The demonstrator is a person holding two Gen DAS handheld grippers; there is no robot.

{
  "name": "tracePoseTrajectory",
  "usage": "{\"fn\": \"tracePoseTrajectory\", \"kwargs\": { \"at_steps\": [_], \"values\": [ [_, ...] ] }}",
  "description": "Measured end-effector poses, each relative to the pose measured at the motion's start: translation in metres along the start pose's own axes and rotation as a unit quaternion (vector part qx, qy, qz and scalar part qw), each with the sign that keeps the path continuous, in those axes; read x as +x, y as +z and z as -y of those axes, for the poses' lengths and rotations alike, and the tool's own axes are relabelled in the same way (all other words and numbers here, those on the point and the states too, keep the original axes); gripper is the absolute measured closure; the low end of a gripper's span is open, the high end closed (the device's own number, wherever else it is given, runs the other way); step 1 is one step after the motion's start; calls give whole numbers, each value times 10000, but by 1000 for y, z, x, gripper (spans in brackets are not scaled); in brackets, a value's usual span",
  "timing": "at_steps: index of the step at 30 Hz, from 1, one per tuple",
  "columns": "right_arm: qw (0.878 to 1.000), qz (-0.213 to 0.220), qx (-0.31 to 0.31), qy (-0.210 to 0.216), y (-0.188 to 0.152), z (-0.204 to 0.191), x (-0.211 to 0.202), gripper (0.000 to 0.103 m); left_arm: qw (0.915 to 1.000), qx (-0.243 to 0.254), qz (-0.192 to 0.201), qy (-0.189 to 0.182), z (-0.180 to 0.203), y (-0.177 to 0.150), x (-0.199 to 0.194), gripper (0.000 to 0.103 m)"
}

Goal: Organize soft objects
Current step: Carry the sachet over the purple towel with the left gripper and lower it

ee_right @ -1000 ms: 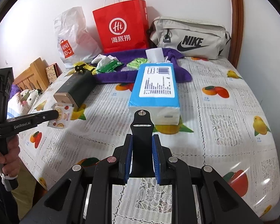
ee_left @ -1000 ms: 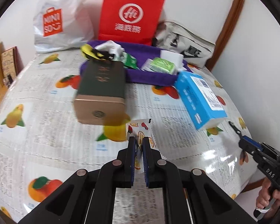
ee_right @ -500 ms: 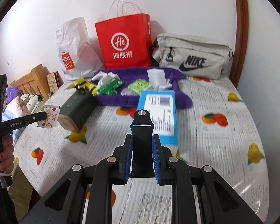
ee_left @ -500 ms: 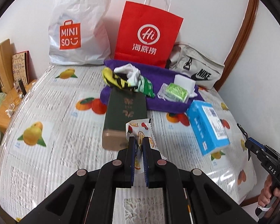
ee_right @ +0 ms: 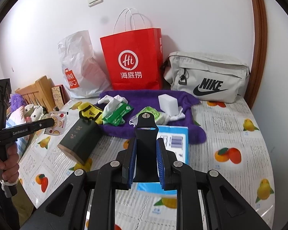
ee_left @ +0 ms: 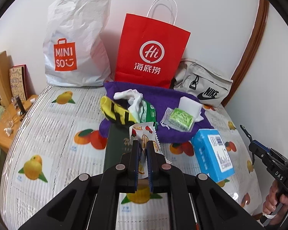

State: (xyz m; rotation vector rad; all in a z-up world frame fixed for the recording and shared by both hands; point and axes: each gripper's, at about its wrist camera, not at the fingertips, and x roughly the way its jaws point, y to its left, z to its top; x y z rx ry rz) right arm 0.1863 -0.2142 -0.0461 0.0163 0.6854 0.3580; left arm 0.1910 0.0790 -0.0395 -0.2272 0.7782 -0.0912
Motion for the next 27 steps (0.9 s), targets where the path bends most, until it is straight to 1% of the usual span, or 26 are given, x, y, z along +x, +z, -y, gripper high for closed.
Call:
{"fn": "tracePoseTrajectory", "kwargs": {
  "at_steps": [8,17,20,21,23,27],
  "values": [
    [10000,-32,57,-5,16,13,21,83,10000,19,-12,10,6,21,24,95],
    [10000,-35,-12,-3,40,25,51,83,9998,118,-66,114,10,46,53,95],
    [9997,-29,51,237,48,30,60,83,9998,136,-59,161,8,57,62,95],
    [9997,-27,30,260,51,31,64,83,9998,127,-52,176,8,60,65,95],
    [9999,-33,-58,138,56,30,72,83,9998,94,-53,169,7,67,70,95],
    [9998,-123,-78,161,65,34,92,83,9999,18,-93,124,9,78,86,95]
  ]
}}
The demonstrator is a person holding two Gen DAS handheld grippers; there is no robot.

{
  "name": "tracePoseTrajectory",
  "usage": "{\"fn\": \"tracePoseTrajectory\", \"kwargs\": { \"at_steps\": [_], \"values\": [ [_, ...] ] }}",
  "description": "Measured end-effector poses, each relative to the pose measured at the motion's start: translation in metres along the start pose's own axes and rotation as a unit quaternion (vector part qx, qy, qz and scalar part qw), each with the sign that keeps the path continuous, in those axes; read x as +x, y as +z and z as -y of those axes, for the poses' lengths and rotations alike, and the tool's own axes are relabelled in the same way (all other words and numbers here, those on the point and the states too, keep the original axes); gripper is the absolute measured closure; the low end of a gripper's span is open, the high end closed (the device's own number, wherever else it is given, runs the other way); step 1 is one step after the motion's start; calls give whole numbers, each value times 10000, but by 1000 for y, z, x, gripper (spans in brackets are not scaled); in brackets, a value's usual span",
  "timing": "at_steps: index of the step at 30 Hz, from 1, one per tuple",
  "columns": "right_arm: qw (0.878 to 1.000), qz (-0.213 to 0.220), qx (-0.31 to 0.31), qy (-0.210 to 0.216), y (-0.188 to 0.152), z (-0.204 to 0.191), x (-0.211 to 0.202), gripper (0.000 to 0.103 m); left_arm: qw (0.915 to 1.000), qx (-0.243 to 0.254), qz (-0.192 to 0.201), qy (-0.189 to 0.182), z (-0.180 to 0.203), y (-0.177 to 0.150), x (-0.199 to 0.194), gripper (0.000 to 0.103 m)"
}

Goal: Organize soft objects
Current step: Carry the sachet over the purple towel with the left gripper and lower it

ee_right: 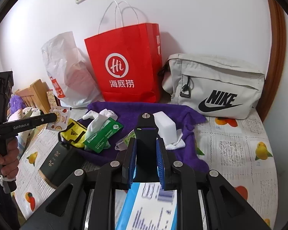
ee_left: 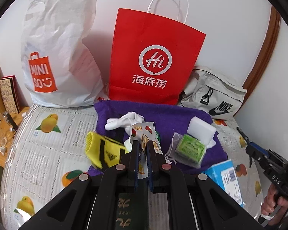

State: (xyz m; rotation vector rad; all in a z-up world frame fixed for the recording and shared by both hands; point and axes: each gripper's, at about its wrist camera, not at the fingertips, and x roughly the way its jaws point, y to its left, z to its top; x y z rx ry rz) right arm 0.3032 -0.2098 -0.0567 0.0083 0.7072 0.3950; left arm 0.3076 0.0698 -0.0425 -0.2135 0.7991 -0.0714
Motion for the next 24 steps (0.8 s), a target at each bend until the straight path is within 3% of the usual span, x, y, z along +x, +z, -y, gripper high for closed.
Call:
{"fn": "tracePoseTrajectory", "kwargs": {
  "at_steps": [10,24],
  "values": [
    [9996,-265,-123,35,15,4,48,83,9998,5,-186,-74,5,15,41,95],
    [9967,-770,-258,8,7,5,99,83,9985,5,-536,-74,2,17,90,95]
  ]
}}
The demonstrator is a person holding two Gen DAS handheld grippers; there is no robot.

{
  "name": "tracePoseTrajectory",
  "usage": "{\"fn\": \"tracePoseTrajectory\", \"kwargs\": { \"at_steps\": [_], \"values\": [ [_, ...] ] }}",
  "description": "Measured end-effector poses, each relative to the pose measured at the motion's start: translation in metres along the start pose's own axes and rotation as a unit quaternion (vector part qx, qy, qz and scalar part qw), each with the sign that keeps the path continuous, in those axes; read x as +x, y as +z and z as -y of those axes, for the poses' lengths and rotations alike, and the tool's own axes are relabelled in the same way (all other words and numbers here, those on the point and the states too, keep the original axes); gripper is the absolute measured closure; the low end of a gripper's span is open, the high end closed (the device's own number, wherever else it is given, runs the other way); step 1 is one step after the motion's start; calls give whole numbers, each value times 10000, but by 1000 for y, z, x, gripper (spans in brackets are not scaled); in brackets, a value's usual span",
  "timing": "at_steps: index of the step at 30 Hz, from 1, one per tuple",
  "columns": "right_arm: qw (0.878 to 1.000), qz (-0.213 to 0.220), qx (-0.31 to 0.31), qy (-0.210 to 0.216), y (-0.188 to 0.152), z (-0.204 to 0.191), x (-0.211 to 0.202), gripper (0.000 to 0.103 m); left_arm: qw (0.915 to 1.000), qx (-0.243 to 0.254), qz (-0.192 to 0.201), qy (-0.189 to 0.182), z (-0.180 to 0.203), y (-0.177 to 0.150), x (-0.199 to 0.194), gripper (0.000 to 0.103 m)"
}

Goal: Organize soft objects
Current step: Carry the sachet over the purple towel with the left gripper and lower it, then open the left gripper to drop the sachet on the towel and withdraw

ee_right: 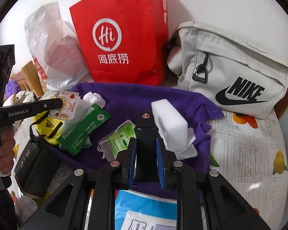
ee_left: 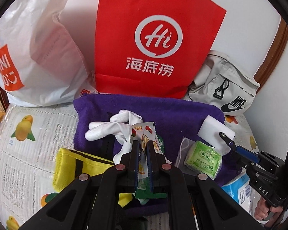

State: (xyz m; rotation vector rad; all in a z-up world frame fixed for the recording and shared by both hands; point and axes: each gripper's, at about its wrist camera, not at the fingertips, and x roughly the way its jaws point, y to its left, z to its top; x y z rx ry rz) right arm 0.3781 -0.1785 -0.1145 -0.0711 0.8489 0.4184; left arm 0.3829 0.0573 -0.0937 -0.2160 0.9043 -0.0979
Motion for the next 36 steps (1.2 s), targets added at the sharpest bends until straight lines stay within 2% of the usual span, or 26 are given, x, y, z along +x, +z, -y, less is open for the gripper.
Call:
{"fn": "tracePoseTrajectory", "kwargs": {
  "at_steps": [16,23,24,26,28,35,36],
  "values": [
    [9992,-387,-44,-79,2,3,30,82,9992,-78,-383,19,-14,-10,23,94],
    [9991,-411,74,-35,2,7,32,82,9992,-47,-399,62,-13,-11,24,91],
    [9991,-411,107,-8,2,8,32,81,9991,-46,-412,77,-12,-11,25,88],
    [9990,-420,148,30,1,9,31,74,9991,-30,-417,90,-11,-11,25,87],
    [9992,-370,165,1,1,9,28,62,9990,-28,-441,99,-10,-11,24,85],
    [9996,-199,192,24,1,0,6,57,9990,29,-390,222,-6,-9,8,63],
    [9996,-187,189,16,0,-2,2,53,9991,31,-356,237,-6,-10,3,59]
  ]
}}
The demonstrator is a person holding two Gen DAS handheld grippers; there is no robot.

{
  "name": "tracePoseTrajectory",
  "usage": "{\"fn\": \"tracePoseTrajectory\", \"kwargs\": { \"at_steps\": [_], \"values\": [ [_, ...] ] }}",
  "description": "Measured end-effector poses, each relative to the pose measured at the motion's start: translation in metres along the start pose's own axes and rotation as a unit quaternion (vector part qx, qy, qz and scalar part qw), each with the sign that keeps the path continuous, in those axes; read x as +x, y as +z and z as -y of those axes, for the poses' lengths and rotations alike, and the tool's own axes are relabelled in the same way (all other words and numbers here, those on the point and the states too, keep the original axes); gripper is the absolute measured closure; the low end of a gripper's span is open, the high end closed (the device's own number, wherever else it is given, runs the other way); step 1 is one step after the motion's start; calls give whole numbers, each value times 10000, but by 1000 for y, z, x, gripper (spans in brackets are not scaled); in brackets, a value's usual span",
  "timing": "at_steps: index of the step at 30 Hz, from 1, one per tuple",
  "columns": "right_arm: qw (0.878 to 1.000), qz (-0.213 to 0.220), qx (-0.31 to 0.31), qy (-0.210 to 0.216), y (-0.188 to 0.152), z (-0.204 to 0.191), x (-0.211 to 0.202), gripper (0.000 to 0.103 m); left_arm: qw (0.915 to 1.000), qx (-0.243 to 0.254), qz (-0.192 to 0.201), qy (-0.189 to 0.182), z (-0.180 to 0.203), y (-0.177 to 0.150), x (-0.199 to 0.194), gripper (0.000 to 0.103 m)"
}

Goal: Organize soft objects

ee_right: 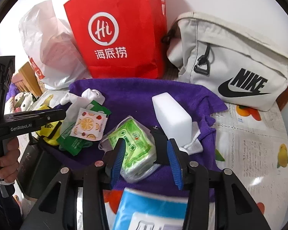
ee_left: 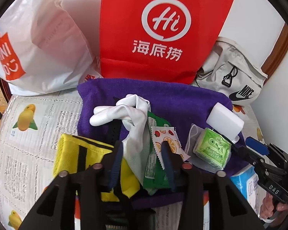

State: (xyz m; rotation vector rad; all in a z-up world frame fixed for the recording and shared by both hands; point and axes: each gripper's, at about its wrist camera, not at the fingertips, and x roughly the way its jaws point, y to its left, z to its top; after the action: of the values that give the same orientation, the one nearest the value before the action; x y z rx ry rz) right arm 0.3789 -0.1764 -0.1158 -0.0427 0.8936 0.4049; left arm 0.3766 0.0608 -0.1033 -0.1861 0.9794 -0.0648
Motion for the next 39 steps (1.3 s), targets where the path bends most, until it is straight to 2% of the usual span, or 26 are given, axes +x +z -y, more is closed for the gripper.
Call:
{"fn": "tracePoseTrajectory", "kwargs": {
  "at_steps": [10,13,15,18,21,23,27,31,39],
  "values": [
    [9989,309,314,-143,-18,-12,-67,24,9994,184,250,144,8,-28,-61,45],
    [9978,381,398,-372,-28,-17,-87,23,9989,264,349,181,13,-41,-82,40],
    [9971,454,452,-402,-37,-23,-102,23,9986,282,417,188,16,-51,-97,34],
    [9966,590,439,-383,-49,-32,-125,14,9978,331,561,98,21,-67,-121,29],
    [9959,680,439,-396,-63,-43,-145,11,9968,373,699,88,27,-83,-143,25],
    [9953,666,561,-433,-72,-47,-156,10,9962,404,768,111,31,-94,-158,23],
    [9931,755,771,-452,-91,-53,-180,10,9946,443,903,240,37,-116,-187,13],
    [9897,966,772,-726,-111,-61,-207,3,9932,416,1027,348,42,-138,-212,9],
    [9869,1037,726,-1002,-152,-75,-243,2,9913,366,1203,391,53,-184,-244,8]
  ]
}}
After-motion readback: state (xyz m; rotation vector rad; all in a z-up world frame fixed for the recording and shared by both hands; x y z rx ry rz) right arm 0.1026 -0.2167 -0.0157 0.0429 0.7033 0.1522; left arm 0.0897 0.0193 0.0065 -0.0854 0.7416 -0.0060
